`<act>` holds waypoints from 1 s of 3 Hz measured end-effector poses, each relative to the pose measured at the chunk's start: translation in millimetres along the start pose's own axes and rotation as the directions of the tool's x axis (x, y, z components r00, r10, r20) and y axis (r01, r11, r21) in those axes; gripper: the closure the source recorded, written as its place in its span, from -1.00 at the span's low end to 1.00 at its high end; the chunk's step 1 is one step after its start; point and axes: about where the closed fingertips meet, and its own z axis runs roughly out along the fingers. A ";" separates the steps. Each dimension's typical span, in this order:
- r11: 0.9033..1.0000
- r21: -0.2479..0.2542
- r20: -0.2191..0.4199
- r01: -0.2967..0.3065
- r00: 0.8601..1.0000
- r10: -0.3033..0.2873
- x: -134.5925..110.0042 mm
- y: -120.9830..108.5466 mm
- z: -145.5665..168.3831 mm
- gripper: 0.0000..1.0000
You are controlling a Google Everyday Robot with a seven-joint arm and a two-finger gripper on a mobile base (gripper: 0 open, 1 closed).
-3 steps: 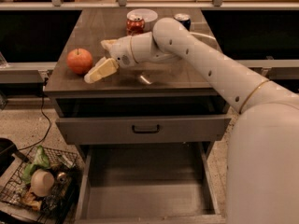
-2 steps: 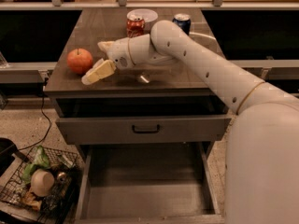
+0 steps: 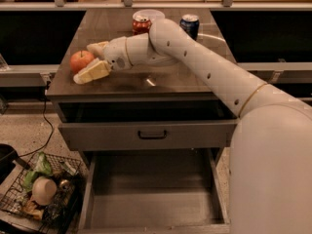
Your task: Place apple into middle drawer
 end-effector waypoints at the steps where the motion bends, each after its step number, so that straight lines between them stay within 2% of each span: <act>1: 1.000 -0.009 -0.001 0.002 1.000 -0.002 0.4 0.8 10.0 -0.17; 2: 1.000 -0.017 -0.014 -0.004 1.000 0.003 5.2 1.1 19.8 0.43; 3: 1.000 -0.022 -0.013 -0.003 1.000 0.003 4.6 2.5 22.0 0.90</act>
Offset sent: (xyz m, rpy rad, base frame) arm 0.0042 0.0190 -0.0163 -0.0311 0.0128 0.0077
